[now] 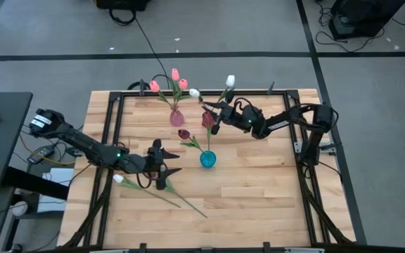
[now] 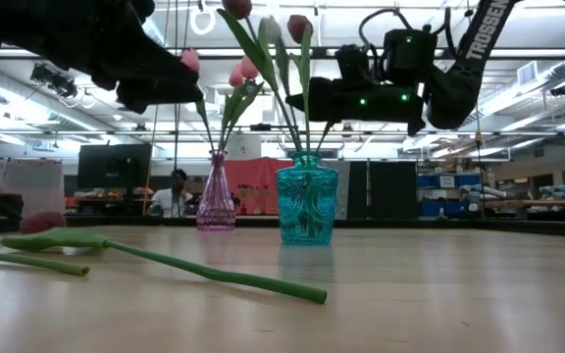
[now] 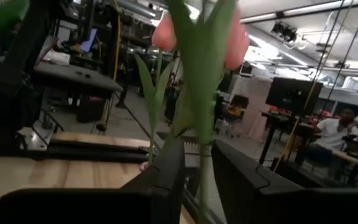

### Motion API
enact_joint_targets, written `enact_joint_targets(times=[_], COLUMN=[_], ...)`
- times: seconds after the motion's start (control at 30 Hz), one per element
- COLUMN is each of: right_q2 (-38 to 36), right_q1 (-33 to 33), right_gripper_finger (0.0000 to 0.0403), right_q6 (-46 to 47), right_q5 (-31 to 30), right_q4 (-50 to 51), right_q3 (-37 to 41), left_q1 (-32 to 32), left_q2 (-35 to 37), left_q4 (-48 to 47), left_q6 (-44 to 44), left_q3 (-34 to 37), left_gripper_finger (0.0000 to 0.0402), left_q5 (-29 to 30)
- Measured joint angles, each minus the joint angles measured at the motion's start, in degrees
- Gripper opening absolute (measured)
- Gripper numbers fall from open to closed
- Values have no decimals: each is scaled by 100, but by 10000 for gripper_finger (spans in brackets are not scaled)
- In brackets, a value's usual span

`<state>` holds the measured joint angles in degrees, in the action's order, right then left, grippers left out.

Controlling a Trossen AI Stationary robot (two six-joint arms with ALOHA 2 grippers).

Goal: Sort flowers into vase by color
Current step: Put the top white flower into the red vase, then put the red flower into the blue vase

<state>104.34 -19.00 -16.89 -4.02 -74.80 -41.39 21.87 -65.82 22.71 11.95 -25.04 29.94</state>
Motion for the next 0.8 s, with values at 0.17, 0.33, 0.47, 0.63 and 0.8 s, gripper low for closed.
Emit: enact_joint_targets(times=[0.17,0.33,0.47,0.63,0.8], right_q2=[-320,-874,-1503,-2423,-3317], right_q1=[163,270,385,622,1141], right_gripper_finger=[108,111,112,111,110], right_q6=[-109,-128,-128,-3,509], right_q5=[-354,-738,-1185,-1252,-1428], right_q4=[559,1797,2770,3902,5231], right_q3=[0,2,4,2,2], left_q1=[0,0,0,0,0], left_q2=[124,265,299,452,713], left_q4=[-578,-689,-680,-754,-585], left_q6=[415,632,634,367,-505], left_q3=[0,-2,-2,-2,-4], left_gripper_finger=[241,241,241,241,241], left_q5=[177,196,194,196,161])
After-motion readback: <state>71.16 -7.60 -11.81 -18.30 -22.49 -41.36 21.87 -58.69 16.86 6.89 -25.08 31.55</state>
